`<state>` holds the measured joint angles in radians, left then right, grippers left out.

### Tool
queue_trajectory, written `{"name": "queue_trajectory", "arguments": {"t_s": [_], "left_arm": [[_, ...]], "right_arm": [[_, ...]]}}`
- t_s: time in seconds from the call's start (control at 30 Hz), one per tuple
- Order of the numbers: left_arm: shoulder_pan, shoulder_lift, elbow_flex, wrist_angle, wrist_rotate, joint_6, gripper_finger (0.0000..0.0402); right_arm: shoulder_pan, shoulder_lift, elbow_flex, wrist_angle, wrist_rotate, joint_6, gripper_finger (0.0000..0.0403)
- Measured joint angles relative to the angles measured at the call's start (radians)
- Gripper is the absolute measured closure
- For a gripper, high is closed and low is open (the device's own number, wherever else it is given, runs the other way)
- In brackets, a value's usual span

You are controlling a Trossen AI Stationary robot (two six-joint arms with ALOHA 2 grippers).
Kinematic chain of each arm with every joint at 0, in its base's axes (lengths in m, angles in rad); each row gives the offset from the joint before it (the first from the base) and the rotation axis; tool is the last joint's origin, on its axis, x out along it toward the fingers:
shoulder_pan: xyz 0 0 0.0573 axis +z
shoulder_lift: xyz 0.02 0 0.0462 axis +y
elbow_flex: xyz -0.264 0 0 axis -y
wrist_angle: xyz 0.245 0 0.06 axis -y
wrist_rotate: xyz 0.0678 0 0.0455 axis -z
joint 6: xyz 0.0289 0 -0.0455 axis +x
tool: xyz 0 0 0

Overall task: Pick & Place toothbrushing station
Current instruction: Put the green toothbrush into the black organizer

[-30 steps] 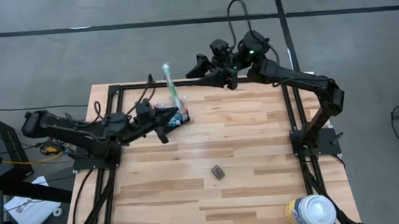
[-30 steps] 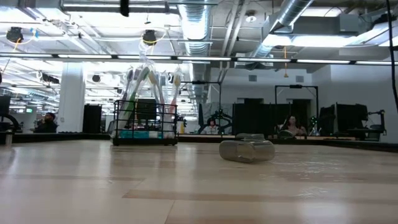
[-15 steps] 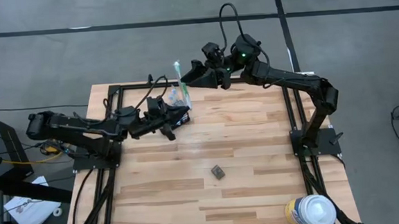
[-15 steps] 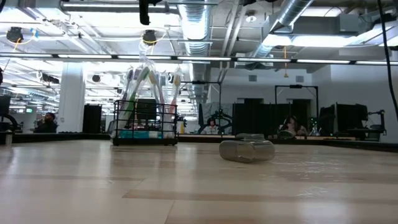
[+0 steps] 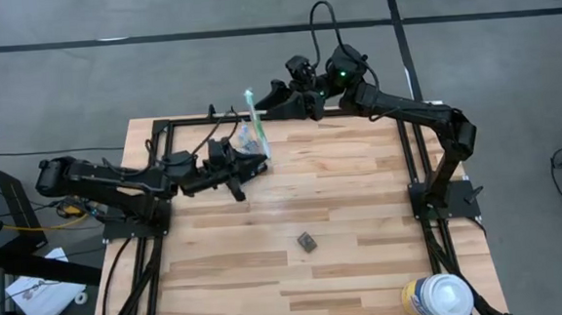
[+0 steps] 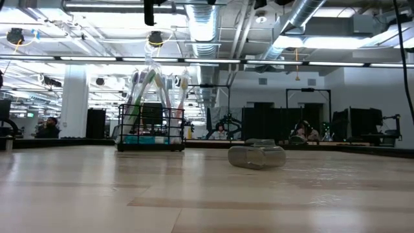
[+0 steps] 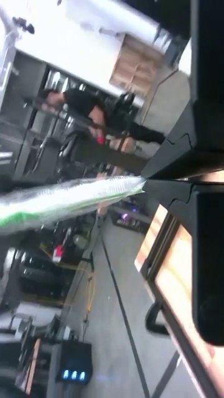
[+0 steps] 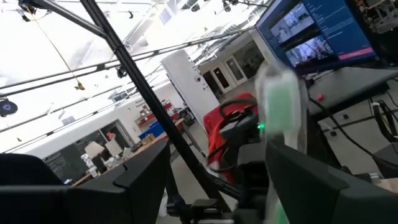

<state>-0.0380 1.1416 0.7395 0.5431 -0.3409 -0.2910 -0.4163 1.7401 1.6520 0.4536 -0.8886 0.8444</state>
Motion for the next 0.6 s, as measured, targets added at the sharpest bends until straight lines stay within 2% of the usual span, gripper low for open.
{"name": "queue_trajectory", "arguments": {"t_s": [0.3, 0.6], "left_arm": [[0.101, -0.059, 0.000, -0.001, 0.066, 0.028, 0.0401], [0.095, -0.090, 0.000, 0.028, 0.099, 0.020, 0.0401]], "right_arm": [[-0.001, 0.000, 0.000, 0.004, 0.000, 0.012, 0.0147], [-0.001, 0.000, 0.000, -0.017, 0.000, -0.016, 0.0147]]}}
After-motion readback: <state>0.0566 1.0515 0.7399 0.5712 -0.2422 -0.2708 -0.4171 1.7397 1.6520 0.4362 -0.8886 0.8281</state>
